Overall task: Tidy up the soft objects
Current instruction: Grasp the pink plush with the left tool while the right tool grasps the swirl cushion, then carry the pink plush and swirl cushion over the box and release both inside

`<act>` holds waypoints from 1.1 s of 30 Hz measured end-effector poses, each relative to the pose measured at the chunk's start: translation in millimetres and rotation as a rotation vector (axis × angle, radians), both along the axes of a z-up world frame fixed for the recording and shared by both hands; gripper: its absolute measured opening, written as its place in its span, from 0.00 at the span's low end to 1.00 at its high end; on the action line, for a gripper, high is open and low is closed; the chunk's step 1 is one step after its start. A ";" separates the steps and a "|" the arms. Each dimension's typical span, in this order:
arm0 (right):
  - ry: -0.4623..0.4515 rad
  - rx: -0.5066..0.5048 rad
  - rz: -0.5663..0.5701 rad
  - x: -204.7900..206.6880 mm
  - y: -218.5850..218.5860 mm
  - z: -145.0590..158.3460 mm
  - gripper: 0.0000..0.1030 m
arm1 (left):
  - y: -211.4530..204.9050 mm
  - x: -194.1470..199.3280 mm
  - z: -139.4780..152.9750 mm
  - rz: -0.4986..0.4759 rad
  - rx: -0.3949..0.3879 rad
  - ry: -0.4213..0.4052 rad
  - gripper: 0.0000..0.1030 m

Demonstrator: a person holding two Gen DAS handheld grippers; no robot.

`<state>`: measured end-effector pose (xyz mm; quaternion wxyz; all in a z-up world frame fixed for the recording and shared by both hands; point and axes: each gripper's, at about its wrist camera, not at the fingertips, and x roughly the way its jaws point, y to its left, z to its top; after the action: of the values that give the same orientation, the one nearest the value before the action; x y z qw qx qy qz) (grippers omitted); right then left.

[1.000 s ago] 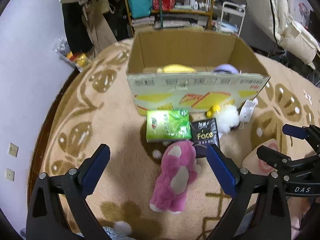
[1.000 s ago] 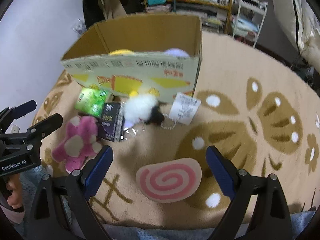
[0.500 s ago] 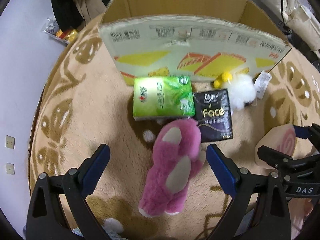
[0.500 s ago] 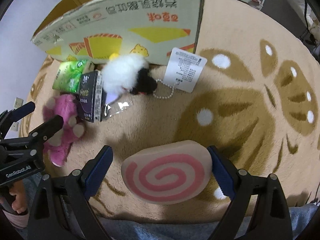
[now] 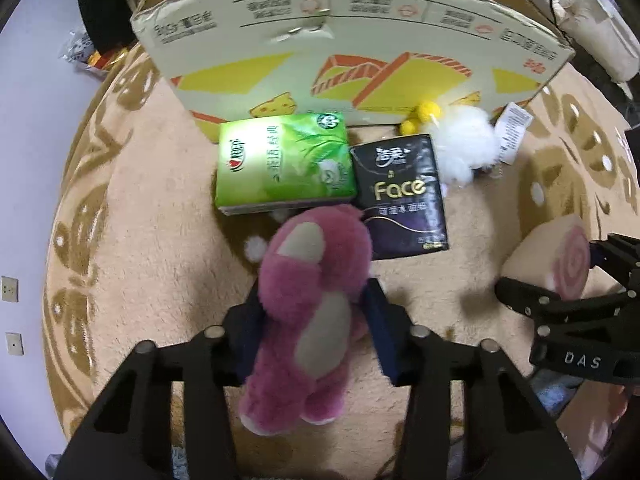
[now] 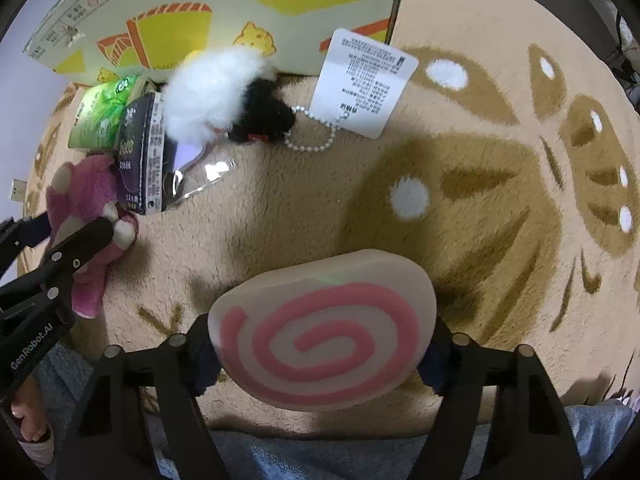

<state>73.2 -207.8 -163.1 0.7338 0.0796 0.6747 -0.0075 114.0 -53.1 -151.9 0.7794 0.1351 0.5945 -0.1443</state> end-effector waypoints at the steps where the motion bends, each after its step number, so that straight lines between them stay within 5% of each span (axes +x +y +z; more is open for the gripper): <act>1: -0.016 0.005 -0.002 -0.6 0.0 2.6 0.73 | -1.7 -1.8 1.3 -0.004 0.002 -0.007 0.41; 6: -0.099 0.064 0.016 -4.4 1.7 20.8 0.62 | -1.9 -10.4 12.6 -0.001 0.007 -0.057 0.36; 14: -0.285 0.071 0.029 -20.0 -0.3 62.2 0.59 | 18.2 -12.9 40.6 0.101 -0.076 -0.165 0.34; 25: -0.610 -0.019 0.086 -40.2 19.1 123.2 0.56 | 41.0 -23.7 93.5 0.195 -0.197 -0.444 0.35; 33: -0.761 -0.043 0.070 -50.2 15.7 148.3 0.51 | 46.2 -28.1 113.3 0.207 -0.205 -0.545 0.35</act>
<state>23.0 -192.1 -14.9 0.9331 0.0382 0.3562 0.0332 85.8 -6.8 -38.6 0.9302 0.0282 0.3566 -0.0818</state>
